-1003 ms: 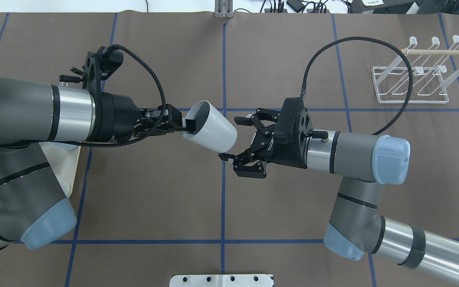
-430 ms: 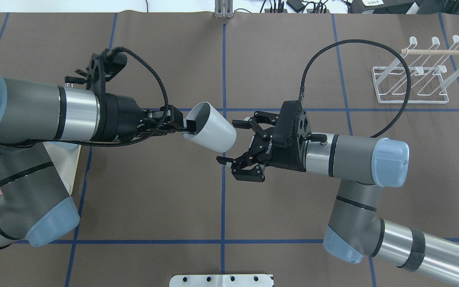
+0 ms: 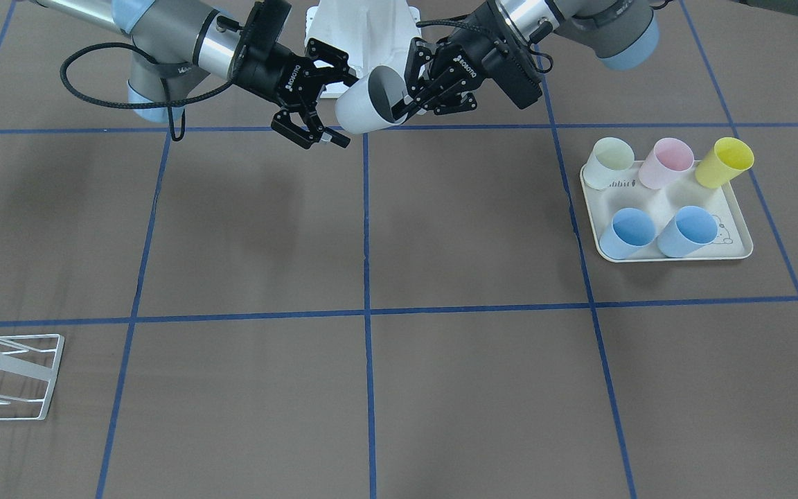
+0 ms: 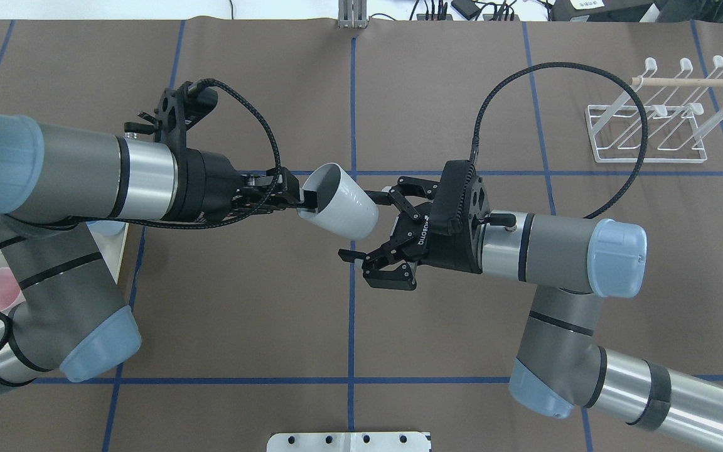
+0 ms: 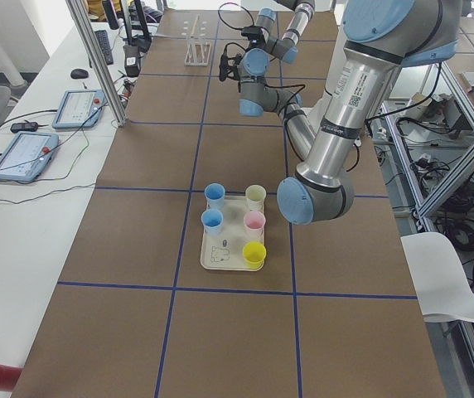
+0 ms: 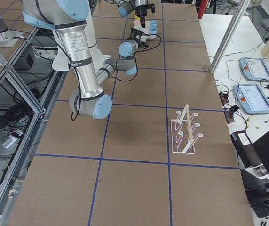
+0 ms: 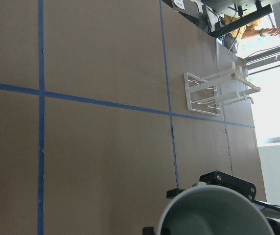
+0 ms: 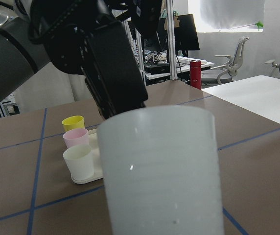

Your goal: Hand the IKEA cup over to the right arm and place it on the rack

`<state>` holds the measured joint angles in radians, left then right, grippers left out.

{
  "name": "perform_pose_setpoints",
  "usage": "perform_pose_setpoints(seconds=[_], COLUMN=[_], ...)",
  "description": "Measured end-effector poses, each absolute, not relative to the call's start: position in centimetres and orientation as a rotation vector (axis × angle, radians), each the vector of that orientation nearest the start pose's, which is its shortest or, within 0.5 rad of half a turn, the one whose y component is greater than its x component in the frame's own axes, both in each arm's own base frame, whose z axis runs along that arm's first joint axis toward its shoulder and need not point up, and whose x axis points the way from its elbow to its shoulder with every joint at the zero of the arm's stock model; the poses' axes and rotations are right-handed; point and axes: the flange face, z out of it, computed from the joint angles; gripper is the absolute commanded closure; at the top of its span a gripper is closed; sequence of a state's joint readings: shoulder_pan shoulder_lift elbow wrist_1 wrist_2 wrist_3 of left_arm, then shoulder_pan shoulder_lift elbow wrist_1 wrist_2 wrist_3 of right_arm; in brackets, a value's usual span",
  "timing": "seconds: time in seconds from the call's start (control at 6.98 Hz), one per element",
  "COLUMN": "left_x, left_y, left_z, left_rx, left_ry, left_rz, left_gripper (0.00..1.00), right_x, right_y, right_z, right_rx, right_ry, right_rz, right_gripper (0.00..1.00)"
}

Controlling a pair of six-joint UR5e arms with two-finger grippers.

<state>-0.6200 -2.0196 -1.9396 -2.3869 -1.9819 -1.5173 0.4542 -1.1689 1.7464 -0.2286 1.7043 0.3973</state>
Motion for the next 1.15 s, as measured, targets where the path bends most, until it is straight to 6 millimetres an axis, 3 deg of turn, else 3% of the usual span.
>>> perform_pose_setpoints(seconds=[0.14, 0.43, 0.57, 0.72, 0.86, 1.15], left_x=[38.61, 38.85, 38.89, 38.91, 38.91, 38.73], left_y=[-38.65, -38.45, -38.45, -38.44, -38.45, -38.58], left_z=[15.45, 15.47, 15.49, 15.49, 15.50, 15.31], left_rx=[0.227, 0.223, 0.223, 0.223, 0.224, 0.245], left_ry=[1.612, 1.612, 1.611, 1.611, 1.611, 1.614], left_rz=[-0.095, -0.090, -0.090, -0.090, -0.089, -0.102], left_gripper=[1.00, 1.00, 1.00, 0.99, 0.01, 0.00], right_x=[-44.45, -44.42, -44.41, -44.39, -44.31, -44.26], right_y=[-35.06, -35.03, -35.02, -35.01, -35.02, -34.99], right_z=[21.17, 21.13, 21.12, 21.12, 21.15, 21.17], right_rx=[1.364, 1.365, 1.365, 1.365, 1.364, 1.362], right_ry=[-1.415, -1.416, -1.416, -1.417, -1.417, -1.419], right_rz=[-0.606, -0.607, -0.608, -0.609, -0.610, -0.612], right_gripper=[0.04, 0.27, 0.46, 0.72, 0.89, 0.97])
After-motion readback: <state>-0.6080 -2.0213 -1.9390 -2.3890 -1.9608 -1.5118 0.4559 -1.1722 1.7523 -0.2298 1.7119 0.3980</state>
